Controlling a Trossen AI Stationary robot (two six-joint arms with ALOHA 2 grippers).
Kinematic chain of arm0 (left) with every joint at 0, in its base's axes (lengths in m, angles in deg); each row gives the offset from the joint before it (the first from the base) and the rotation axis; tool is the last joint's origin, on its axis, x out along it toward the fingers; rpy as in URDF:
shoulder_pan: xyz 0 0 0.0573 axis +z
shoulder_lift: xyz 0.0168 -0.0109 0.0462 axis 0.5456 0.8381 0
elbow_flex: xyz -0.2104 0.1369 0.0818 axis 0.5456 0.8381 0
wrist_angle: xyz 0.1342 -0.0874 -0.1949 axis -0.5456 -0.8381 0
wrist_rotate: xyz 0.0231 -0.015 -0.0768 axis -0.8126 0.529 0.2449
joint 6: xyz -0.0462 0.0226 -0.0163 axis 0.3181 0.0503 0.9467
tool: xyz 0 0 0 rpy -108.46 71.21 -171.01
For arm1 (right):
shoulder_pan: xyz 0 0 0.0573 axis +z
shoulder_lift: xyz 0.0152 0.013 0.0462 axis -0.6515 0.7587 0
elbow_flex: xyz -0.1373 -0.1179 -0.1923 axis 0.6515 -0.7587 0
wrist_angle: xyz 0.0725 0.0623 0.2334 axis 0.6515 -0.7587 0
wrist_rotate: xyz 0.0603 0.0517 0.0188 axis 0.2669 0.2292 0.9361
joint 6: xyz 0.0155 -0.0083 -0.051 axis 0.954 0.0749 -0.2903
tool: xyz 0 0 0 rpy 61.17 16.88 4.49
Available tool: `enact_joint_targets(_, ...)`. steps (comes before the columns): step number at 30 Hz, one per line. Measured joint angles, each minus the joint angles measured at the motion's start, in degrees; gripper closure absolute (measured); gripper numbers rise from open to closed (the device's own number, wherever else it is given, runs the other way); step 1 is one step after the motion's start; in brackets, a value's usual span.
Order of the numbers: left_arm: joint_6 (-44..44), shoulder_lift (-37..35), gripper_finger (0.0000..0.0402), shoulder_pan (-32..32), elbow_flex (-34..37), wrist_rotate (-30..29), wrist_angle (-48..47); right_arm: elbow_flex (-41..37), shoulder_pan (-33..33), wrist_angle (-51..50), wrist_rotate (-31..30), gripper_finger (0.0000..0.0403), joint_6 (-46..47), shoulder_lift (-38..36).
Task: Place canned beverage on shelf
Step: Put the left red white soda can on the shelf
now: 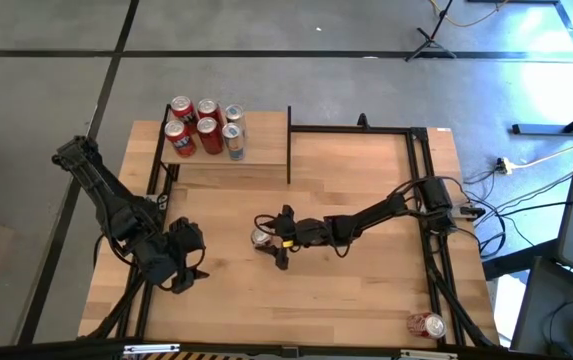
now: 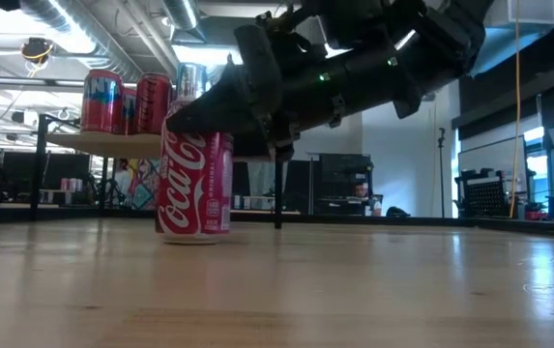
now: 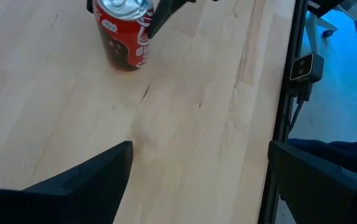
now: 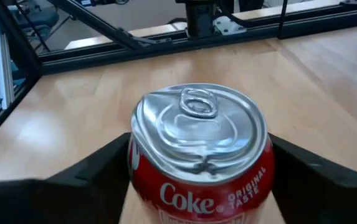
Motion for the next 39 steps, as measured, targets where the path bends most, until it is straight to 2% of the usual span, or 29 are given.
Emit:
enact_joint_targets(2, 0.01, 0.00, 0.0041, -0.01, 0.00, 0.55, -0.02, 0.56, 0.00, -0.24, 0.22, 0.0134, -0.07, 0.09)
enact_joint_targets(8, 0.06, -0.61, 0.0041, 0.00, 0.00, 3.45, 0.12, 3.95, -0.05, -4.08, 2.72, 0.0135, 0.14, -2.14)
enact_joint_targets(15, 0.05, -2.19, 0.0041, 0.01, 0.00, 3.51, 0.24, 16.29, -3.13, -27.91, 4.79, 0.0135, -0.12, -8.92)
enact_joint_targets(20, -1.43, -2.23, 0.0041, 0.55, 0.00, 0.26, 0.13, 29.54, -8.50, -46.42, 7.45, 0.0131, -5.20, -10.80)
enact_joint_targets(23, -2.29, -2.23, 0.0041, 1.01, 0.00, -1.18, 0.03, 35.29, -12.44, -53.14, 9.39, 0.0131, -9.42, -10.78)
enact_joint_targets(29, -1.13, -2.23, 0.0041, 2.31, 0.00, -2.09, 0.00, 41.23, -21.31, -55.06, 17.70, 0.0131, -15.89, -10.77)
enact_joint_targets(33, 0.64, -2.23, 0.0041, 3.16, 0.00, -3.12, 0.06, 41.57, -27.30, -55.43, 24.86, 0.0131, -17.34, -10.77)
enact_joint_targets(39, 5.05, -2.23, 0.0041, 4.70, 0.00, -3.32, 0.09, 41.27, -34.28, -56.48, 31.99, 0.0129, -20.95, -10.74)
